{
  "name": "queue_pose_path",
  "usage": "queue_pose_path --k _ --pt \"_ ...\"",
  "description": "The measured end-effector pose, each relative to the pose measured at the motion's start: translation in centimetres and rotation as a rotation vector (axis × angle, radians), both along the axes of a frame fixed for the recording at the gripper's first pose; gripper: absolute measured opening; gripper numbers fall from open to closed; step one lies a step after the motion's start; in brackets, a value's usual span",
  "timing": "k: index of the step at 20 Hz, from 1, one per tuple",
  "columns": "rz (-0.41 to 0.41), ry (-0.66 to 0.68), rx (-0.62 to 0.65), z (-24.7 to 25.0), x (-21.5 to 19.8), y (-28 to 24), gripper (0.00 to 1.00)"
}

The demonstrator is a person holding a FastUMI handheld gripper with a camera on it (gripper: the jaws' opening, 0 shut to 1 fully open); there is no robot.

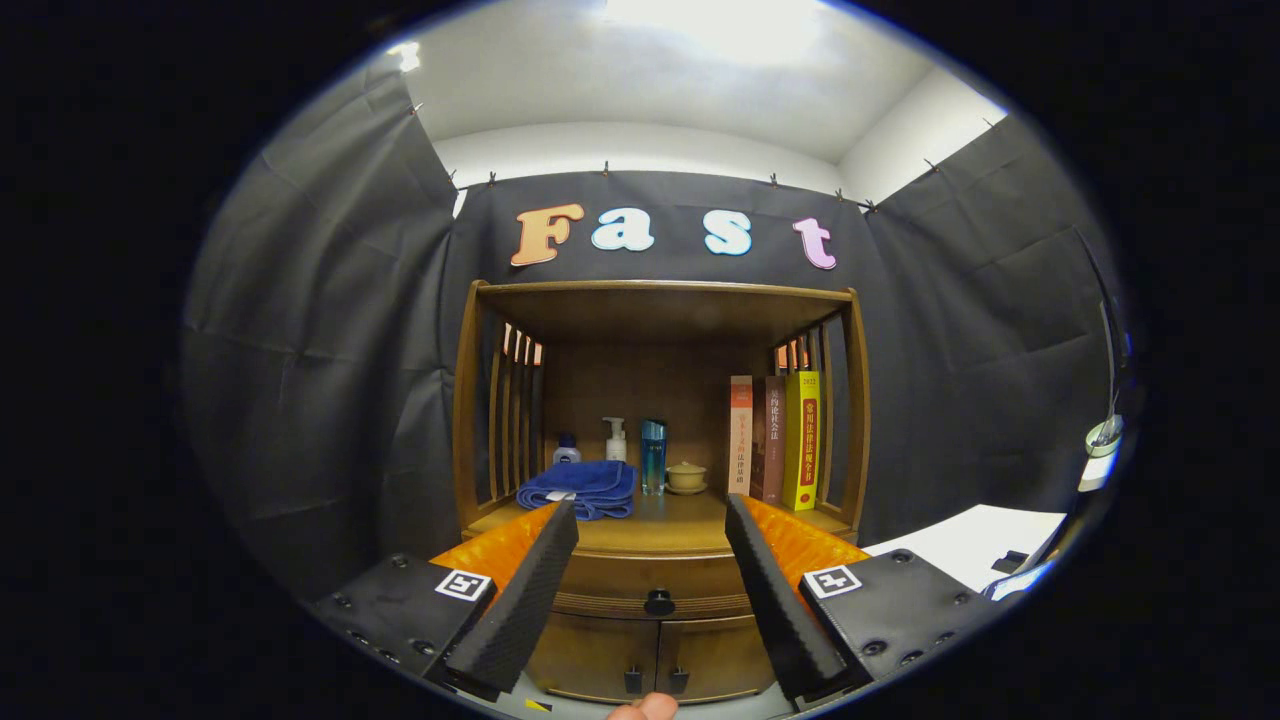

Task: Pull open the drawer, take out the items inside it, and place them on the countertop above the cabinet.

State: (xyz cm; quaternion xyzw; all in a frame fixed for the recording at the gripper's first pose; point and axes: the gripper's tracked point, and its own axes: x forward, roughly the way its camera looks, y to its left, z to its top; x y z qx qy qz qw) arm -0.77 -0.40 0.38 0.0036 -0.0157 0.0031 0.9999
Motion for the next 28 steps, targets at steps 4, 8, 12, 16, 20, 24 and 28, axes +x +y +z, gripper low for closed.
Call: queue_pose_path --k 4,8,12,16,20,24,28 --pt "0.0 0.002 0.0 -0.1 0.3 0.0 0.98" --pt "0.001 0.004 0.004 -0.2 0.2 0.0 0.98" --pt "0.001 0.015 0.005 -1.3 0.8 0.1 0.98" --pt "0.021 0.016 0.004 -3.7 2.6 1.1 0.98" --pt "0.011 0.045 -0.034 -10.0 5.5 0.8 0.98" --pt "-0.005 0.088 0.0 -17.2 8.4 -0.1 0.98" --pt "-0.042 0.174 0.08 -24.5 9.9 -1.9 0.98"
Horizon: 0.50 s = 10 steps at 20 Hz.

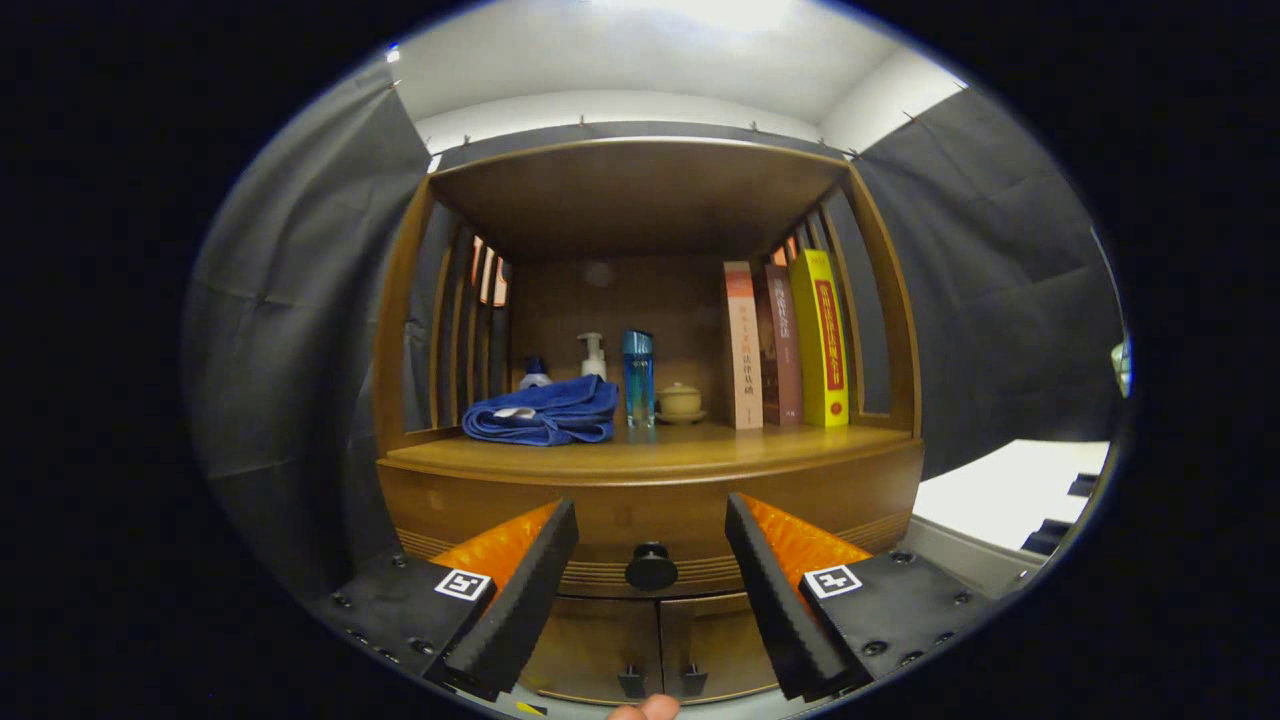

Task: Pull open the drawer, take out the items inside it, and place them on the countertop above the cabinet.

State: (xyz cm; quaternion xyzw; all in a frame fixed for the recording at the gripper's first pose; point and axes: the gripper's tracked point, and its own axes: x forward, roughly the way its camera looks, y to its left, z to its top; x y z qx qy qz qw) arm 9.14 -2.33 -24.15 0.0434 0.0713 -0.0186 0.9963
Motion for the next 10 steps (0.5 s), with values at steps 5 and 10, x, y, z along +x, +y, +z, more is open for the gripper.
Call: queue_pose_path --k 5,10 --pt "0.038 0.084 -0.014 -5.3 1.9 0.9 0.99" --pt "0.097 0.118 -0.05 -8.1 4.1 3.3 0.99"
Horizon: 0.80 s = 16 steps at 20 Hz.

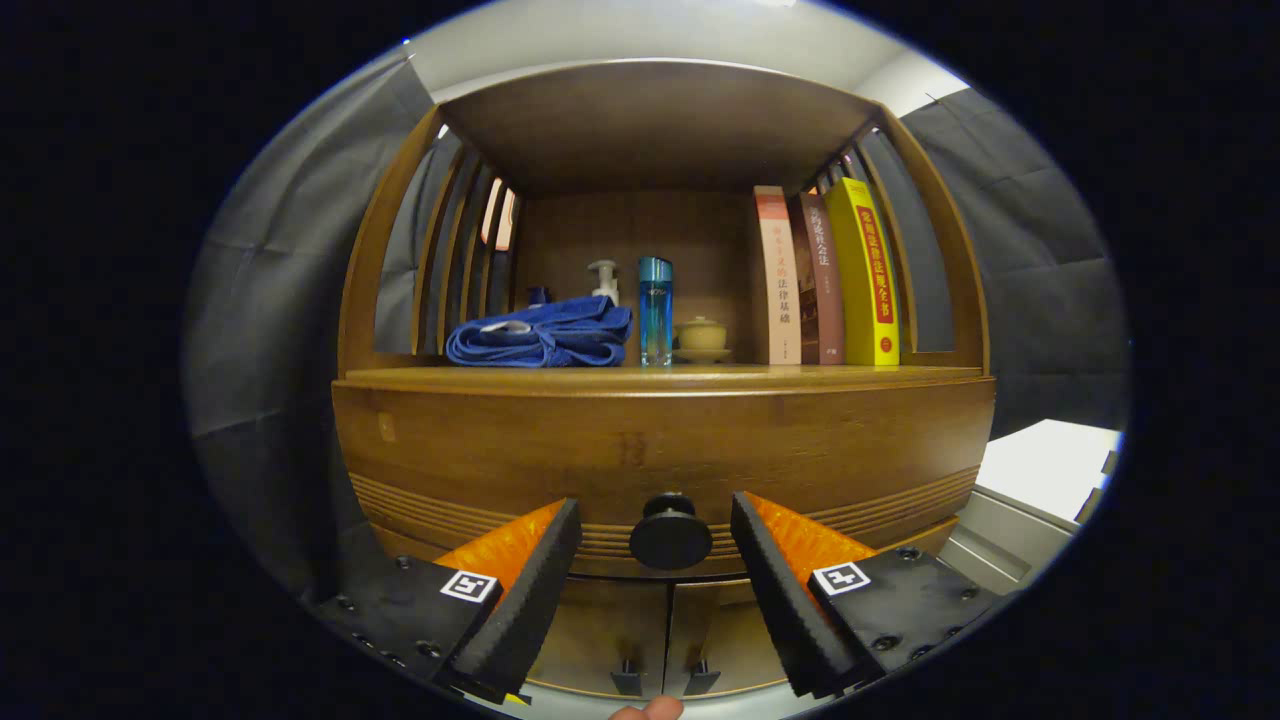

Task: Pull open the drawer, take out the items inside it, and place them on the countertop above the cabinet.

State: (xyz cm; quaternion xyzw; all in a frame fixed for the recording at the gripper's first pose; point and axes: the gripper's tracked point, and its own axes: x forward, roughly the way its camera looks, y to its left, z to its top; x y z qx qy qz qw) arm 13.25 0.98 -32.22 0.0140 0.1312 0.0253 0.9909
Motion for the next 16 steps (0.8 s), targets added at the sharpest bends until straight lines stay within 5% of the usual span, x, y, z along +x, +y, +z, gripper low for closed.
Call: queue_pose_path --k 5,14,16 --pt "-0.022 0.024 -0.013 -1.7 1.2 0.1 0.99" --pt "-0.048 0.014 -0.011 -1.2 1.3 -1.7 0.48" --pt "-0.058 0.005 -0.046 -0.9 1.8 -1.8 0.48"
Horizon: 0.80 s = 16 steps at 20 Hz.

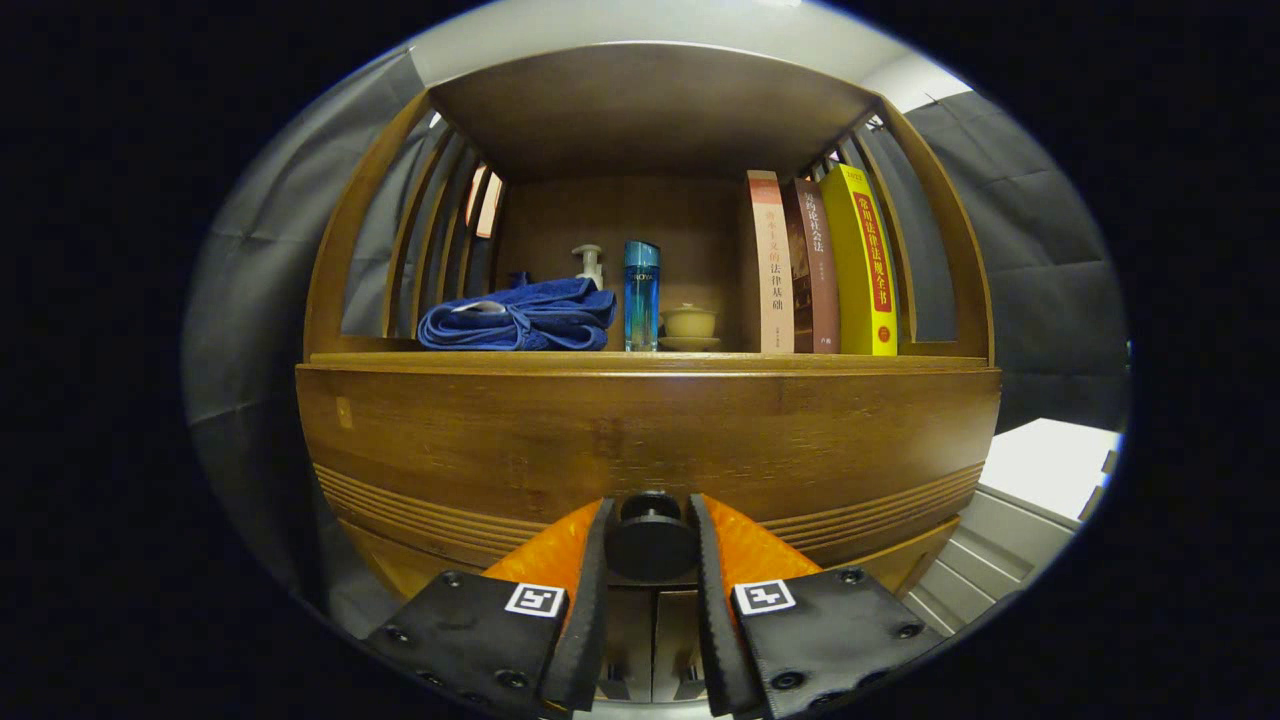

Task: Pull open the drawer, take out the items inside it, and place them on the countertop above the cabinet.

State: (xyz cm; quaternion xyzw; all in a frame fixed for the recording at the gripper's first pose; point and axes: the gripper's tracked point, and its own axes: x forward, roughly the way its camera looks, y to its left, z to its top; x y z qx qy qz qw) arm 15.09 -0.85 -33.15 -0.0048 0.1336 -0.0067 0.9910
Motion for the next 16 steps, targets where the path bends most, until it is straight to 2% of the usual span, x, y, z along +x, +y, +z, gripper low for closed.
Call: queue_pose_path --k 1,8,16 --pt "-0.006 0.001 -0.002 0.0 0.0 0.0 0.44" --pt "-0.015 -0.032 0.011 1.6 -2.6 -0.2 0.44" --pt "-0.057 0.008 0.011 2.9 -7.2 -0.3 0.44"
